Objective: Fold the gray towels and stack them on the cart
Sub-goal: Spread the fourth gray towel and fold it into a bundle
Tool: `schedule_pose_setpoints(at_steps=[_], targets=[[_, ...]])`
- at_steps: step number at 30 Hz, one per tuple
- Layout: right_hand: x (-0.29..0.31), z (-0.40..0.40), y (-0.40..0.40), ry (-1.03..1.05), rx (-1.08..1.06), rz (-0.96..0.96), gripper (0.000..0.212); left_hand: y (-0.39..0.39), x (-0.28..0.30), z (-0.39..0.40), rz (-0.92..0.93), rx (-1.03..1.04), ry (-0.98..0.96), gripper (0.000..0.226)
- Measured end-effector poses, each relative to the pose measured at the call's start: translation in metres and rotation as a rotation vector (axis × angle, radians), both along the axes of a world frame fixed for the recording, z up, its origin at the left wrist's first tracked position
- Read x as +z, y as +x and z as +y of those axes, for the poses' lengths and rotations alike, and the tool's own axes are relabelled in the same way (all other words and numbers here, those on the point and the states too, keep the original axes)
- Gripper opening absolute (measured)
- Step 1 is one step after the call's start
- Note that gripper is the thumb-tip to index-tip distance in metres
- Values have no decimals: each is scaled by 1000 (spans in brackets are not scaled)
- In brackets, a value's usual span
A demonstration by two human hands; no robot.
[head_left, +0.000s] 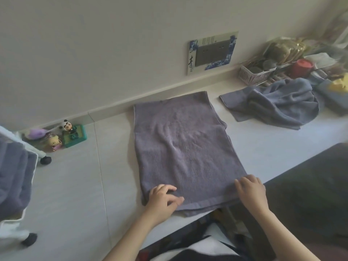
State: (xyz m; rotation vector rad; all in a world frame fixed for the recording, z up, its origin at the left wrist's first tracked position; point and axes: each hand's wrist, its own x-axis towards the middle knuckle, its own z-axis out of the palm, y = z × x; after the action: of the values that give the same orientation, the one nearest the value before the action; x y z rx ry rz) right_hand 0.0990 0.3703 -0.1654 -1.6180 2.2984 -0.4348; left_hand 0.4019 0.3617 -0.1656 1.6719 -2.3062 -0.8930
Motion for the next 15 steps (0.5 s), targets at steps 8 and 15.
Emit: schedule_pose_setpoints(at_steps=[8, 15], targets=[[-10, -15, 6, 160, 38, 46, 55, 12, -8, -7, -262, 387, 55, 55], [-7, -49, 4, 253, 144, 41, 60, 8, -10, -33, -434, 394, 116, 64]])
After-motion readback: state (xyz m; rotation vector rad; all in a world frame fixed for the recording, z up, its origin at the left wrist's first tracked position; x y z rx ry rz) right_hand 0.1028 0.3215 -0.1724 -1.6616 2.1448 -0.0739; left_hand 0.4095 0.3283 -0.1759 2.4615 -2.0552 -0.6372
